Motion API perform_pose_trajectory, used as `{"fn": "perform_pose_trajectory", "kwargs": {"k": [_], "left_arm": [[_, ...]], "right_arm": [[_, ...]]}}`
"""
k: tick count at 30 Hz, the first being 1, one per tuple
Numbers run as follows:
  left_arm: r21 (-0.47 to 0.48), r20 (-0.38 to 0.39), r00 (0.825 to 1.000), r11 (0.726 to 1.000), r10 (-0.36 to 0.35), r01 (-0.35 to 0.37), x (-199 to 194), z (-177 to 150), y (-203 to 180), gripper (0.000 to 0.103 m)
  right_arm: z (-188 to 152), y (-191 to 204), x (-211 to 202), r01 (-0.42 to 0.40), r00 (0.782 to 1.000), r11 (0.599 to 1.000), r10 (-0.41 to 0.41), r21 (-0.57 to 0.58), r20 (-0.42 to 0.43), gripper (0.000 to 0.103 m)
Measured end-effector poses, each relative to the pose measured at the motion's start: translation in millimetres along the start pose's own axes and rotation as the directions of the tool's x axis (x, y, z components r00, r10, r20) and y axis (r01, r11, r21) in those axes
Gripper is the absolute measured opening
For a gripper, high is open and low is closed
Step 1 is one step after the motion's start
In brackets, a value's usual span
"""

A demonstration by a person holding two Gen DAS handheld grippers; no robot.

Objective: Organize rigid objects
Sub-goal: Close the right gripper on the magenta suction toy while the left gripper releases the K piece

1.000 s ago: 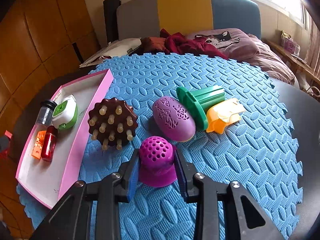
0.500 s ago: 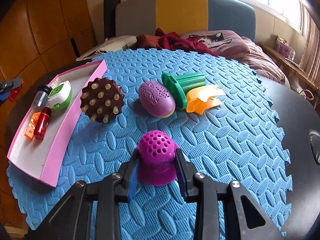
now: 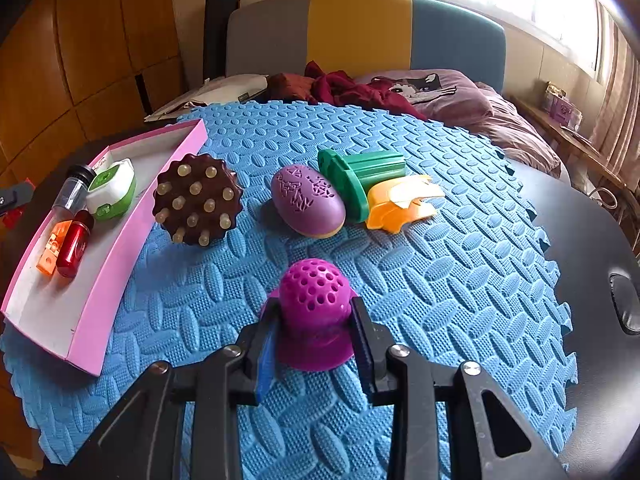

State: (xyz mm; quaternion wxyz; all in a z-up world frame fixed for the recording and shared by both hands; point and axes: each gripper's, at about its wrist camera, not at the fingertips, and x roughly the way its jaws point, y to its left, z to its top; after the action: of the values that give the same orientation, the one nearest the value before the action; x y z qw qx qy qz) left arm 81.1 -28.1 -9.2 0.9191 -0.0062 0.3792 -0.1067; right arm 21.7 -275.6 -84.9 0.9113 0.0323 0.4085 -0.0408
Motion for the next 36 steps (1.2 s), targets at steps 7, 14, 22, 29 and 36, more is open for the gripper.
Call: {"fn": "perform_pose_trajectory", "kwargs": {"k": [7, 14, 22, 29, 36], "left_arm": [[0.009, 0.003, 1.0, 1.0, 0.008, -0.008, -9.8, -12.1, -0.1, 0.042], [-0.018, -0.022, 1.0, 1.0, -0.011, 0.011, -17.0, -27.8, 10.9, 0.042], [-0.07, -0.062, 0.994, 0.993, -0.094, 0.09, -21.5, -47.7, 35.8, 0.042], [-0.068, -0.133, 0.984, 0.992, -0.118, 0.11, -0.3, -49.3, 29.4, 0.042], [-0.043, -0.202, 0.976, 0.997, -0.076, 0.069, 30.8, -50.9, 20.8, 0.042]], "right_arm": [[0.0, -0.1, 0.4, 0.006, 1.0, 1.0, -0.006, -0.001, 0.001, 0.033], [0.1, -0.6, -0.1, -0.007, 1.0, 1.0, 0.007, 0.009, 0.006, 0.034], [-0.5, 0.1, -0.1, 0.005, 1.0, 1.0, -0.005, -0.002, 0.006, 0.033], [-1.0, -0.6, 0.1, 0.004, 1.0, 1.0, -0.004, -0.002, 0.008, 0.033], [-1.2, -1.2, 0.1, 0.003, 1.0, 1.0, -0.003, -0.001, 0.009, 0.033]]}}
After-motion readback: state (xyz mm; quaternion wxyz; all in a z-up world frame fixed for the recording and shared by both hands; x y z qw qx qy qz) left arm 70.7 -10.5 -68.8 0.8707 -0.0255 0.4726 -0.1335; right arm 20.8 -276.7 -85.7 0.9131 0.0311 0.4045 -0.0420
